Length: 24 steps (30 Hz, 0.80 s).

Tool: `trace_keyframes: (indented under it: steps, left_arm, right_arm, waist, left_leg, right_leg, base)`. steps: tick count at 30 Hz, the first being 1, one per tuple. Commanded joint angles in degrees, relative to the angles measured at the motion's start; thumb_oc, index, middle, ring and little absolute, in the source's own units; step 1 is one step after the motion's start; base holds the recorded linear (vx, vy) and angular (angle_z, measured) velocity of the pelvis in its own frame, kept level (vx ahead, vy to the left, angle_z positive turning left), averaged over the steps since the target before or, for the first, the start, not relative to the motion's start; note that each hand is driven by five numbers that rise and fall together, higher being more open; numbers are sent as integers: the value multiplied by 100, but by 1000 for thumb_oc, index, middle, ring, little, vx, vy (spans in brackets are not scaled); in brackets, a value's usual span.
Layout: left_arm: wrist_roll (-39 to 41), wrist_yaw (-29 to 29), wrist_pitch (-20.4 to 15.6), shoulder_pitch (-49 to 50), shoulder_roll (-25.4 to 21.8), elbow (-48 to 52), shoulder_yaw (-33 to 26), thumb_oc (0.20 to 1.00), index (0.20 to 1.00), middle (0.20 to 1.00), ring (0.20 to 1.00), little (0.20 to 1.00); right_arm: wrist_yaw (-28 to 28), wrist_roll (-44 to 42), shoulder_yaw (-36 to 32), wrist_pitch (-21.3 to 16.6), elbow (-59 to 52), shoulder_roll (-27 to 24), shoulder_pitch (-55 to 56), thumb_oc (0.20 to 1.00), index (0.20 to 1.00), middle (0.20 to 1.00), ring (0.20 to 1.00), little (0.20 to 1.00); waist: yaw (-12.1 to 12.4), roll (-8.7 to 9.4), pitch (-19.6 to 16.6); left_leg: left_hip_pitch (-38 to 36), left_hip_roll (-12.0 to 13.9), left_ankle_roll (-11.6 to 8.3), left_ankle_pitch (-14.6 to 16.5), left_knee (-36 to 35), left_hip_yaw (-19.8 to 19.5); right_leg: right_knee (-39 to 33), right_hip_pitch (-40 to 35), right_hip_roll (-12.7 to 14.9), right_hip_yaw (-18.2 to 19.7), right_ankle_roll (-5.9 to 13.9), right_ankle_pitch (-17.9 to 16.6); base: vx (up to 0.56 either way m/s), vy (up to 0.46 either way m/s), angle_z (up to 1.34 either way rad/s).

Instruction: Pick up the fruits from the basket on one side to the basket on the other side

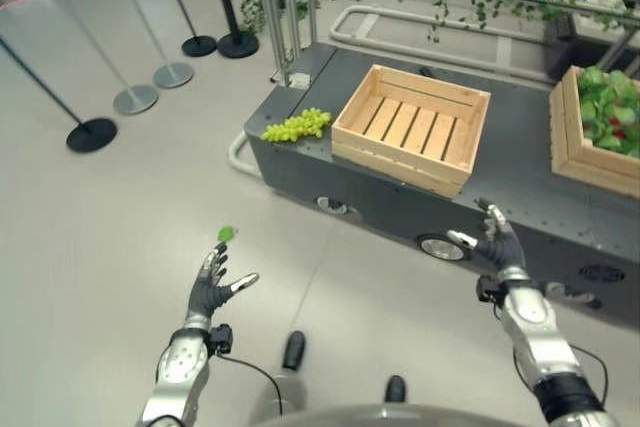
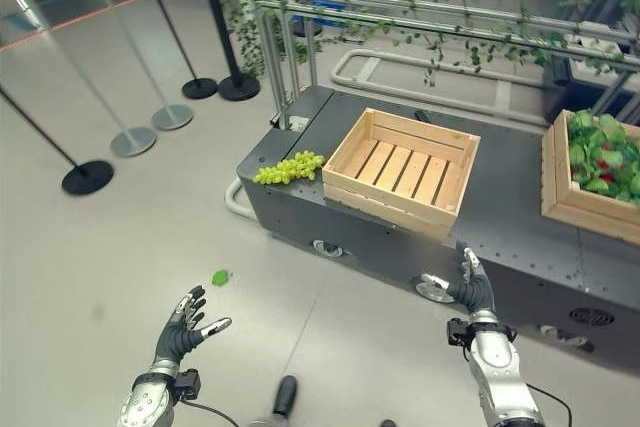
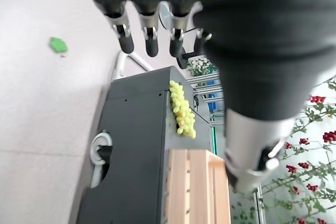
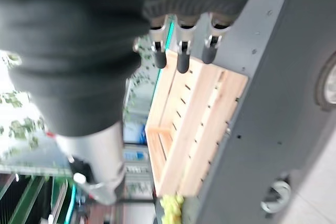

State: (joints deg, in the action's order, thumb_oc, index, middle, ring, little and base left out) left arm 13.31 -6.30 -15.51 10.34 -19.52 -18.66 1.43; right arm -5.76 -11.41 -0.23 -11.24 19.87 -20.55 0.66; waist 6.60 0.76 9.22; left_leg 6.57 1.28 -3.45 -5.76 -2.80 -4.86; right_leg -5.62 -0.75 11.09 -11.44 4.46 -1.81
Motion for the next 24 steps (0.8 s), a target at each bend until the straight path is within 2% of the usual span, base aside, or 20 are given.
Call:
trace_keyframes:
  steps: [1,2,4,5,6,7,11,13,14,16,17,18,19,20,21,22,23,24]
  left_arm:
    - [98,-26,-336,-213,-203,340,-154,1000,1000,1000,1000,1000]
    - [98,-26,-336,-213,-204,340,-154,1000,1000,1000,1000,1000]
    - [91,-60,-343,-247,-250,289,-169,1000,1000,1000,1000,1000]
    - [91,-60,-343,-247,-251,289,-168,1000,1000,1000,1000,1000]
    - [69,-53,-345,-238,-256,280,-183,1000,1000,1000,1000,1000]
    - [68,-53,-345,-236,-257,281,-184,1000,1000,1000,1000,1000]
    - [21,-10,-337,-179,-310,315,-185,1000,1000,1000,1000,1000]
    - [-22,17,-314,-168,-312,220,-124,1000,1000,1000,1000,1000]
    - [-22,17,-315,-169,-312,218,-124,1000,1000,1000,1000,1000]
    - [-99,21,-285,-202,-320,48,-58,1000,1000,1000,1000,1000]
    - [-191,2,-270,-212,-311,-103,-22,1000,1000,1000,1000,1000]
    - [-285,-51,-242,-202,-302,-367,-7,1000,1000,1000,1000,1000]
    - [-286,-52,-247,-207,-298,-375,-5,1000,1000,1000,1000,1000]
    - [-294,-63,-221,-181,-287,-514,-15,1000,1000,1000,1000,1000]
    - [-389,-161,-167,-165,-235,-806,-64,1000,1000,1000,1000,1000]
    - [-389,-161,-167,-165,-235,-806,-65,1000,1000,1000,1000,1000]
    - [-374,-208,-141,-193,-183,-1086,-85,1000,1000,1000,1000,1000]
    - [-405,-241,-129,-220,-172,-1250,-79,1000,1000,1000,1000,1000]
  right_arm:
    - [-11,-105,-158,-342,-452,-79,-225,1000,1000,1000,1000,1000]
    - [-11,-105,-159,-342,-452,-78,-225,1000,1000,1000,1000,1000]
    - [-34,-83,-100,-324,-400,6,-287,1000,1000,1000,1000,1000]
    - [-34,-83,-100,-324,-400,6,-287,1000,1000,1000,1000,1000]
    - [-25,-49,-104,-311,-361,64,-269,1000,1000,1000,1000,1000]
    - [-25,-48,-103,-311,-362,66,-268,1000,1000,1000,1000,1000]
    - [8,-57,-88,-298,-342,118,-248,1000,1000,1000,1000,1000]
    - [0,-88,-133,-298,-289,157,-248,1000,1000,1000,1000,1000]
    - [1,-88,-133,-299,-289,157,-248,1000,1000,1000,1000,1000]
    - [-11,-73,-148,-296,-260,158,-258,1000,1000,1000,1000,1000]
    - [-23,-93,-159,-293,-226,170,-270,1000,1000,1000,1000,1000]
    - [-71,-109,-142,-304,-199,194,-370,1000,1000,1000,1000,1000]
    - [-72,-109,-142,-305,-198,191,-372,1000,1000,1000,1000,1000]
    - [-100,-100,-87,-310,-191,200,-456,1000,1000,1000,1000,1000]
    - [-162,-107,18,-314,-163,240,-626,1000,1000,1000,1000,1000]
    - [-162,-107,18,-314,-163,241,-627,1000,1000,1000,1000,1000]
    - [-133,-129,100,-304,-175,249,-642,1000,1000,1000,1000,1000]
    - [-77,-138,167,-303,-167,232,-630,1000,1000,1000,1000,1000]
  waist:
    - [8,191,-58]
    - [11,192,-62]
    - [30,261,-118]
    - [33,262,-121]
    - [14,321,-168]
    - [18,326,-174]
    - [-18,367,-224]
    - [-52,394,-246]
    - [-52,395,-251]
    - [-67,386,-274]
    - [-77,379,-291]
    - [-38,306,-312]
    - [-35,296,-312]
    - [34,211,-288]
    - [102,122,-223]
    - [101,125,-225]
    - [84,192,-212]
    - [80,257,-203]
  left_leg:
    - [261,46,-251,217,307,11]
    - [266,46,-250,218,310,14]
    - [313,-77,-96,429,468,245]
    - [315,-77,-95,431,470,248]
    - [304,-189,-22,543,550,327]
    - [312,-193,-19,546,557,333]
    - [320,-336,67,701,635,416]
    - [341,-441,106,803,721,410]
    - [350,-443,108,805,727,411]
    - [380,-528,120,859,783,397]
    - [386,-562,108,881,801,414]
    - [384,-483,66,905,802,501]
    - [383,-473,63,911,805,501]
    - [341,-312,22,933,807,596]
    - [190,-184,57,941,808,839]
    - [193,-188,58,938,805,839]
    - [96,-294,118,951,744,916]
    - [31,-422,196,972,697,968]
  right_leg:
    - [62,-142,433,-93,786,-290]
    - [62,-137,434,-90,786,-291]
    - [62,107,673,-58,927,-509]
    - [62,111,673,-54,927,-509]
    - [62,203,804,-62,995,-766]
    - [62,211,809,-55,998,-769]
    - [62,444,933,-33,1054,-1188]
    - [62,553,1033,-73,1054,-1515]
    - [62,560,1034,-72,1054,-1518]
    - [62,657,1169,-136,1054,-1856]
    - [62,686,1282,-217,1054,-2148]
    - [62,795,1524,-531,1054,-2669]
    - [62,794,1514,-531,1054,-2671]
    - [62,847,1612,-759,1054,-2713]
    - [62,747,1579,-993,1054,-2490]
    - [62,751,1582,-992,1054,-2491]
    - [62,595,1397,-932,1054,-2301]
    - [84,421,1109,-878,1054,-1952]
  base:
    - [34,137,-40]
    - [39,152,-40]
    - [75,213,-24]
    - [147,254,-59]
    - [99,128,-58]
    - [128,185,-44]
    - [84,179,-4]
    - [71,201,-2]
    - [35,103,-1]
    - [49,144,2]
    - [28,183,5]
    - [10,120,6]
    - [-18,89,-29]
    - [26,224,-69]
    - [25,225,-88]
    - [94,317,-90]
    - [120,239,-65]
    - [210,519,-54]
